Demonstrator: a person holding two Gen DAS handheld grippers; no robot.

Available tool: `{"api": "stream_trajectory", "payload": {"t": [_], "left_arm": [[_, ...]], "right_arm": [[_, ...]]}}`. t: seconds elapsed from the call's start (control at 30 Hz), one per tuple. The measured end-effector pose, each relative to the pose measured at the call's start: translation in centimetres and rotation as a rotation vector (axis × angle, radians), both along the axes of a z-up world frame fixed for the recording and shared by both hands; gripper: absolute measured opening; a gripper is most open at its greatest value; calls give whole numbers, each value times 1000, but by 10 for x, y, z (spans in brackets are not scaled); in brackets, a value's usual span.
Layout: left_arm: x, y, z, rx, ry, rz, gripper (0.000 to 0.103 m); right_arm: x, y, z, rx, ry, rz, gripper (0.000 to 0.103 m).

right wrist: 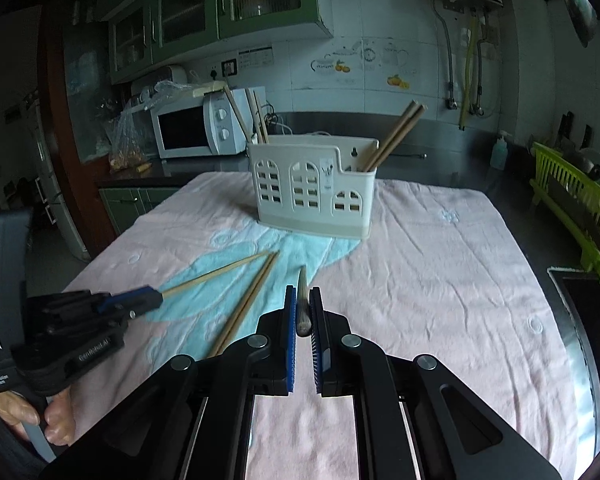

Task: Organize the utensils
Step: 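Lift both held chopsticks and carry them over the white holder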

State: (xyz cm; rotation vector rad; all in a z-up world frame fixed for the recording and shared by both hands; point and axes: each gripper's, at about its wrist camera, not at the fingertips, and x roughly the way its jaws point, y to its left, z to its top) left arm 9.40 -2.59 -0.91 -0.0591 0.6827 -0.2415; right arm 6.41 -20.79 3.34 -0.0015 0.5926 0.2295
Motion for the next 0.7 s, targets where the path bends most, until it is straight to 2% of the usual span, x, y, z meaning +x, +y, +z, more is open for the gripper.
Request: {"api": "stream_trajectory", "payload": {"t": [0.1, 0.33, 0.57, 0.7], "left_arm": [[5, 2, 10, -13, -53, 10, 6], [25, 8, 22, -38, -97, 42, 6], [39, 8, 33, -46, -103, 22, 6], [45, 9, 47, -44, -101, 10, 6]], "right_arm": [[7, 0, 6, 11, -12, 13, 7], [28, 4, 19, 24, -31, 34, 7], [52, 5, 27, 27, -25, 70, 7], [69, -4, 44, 68, -3, 97, 7]]}}
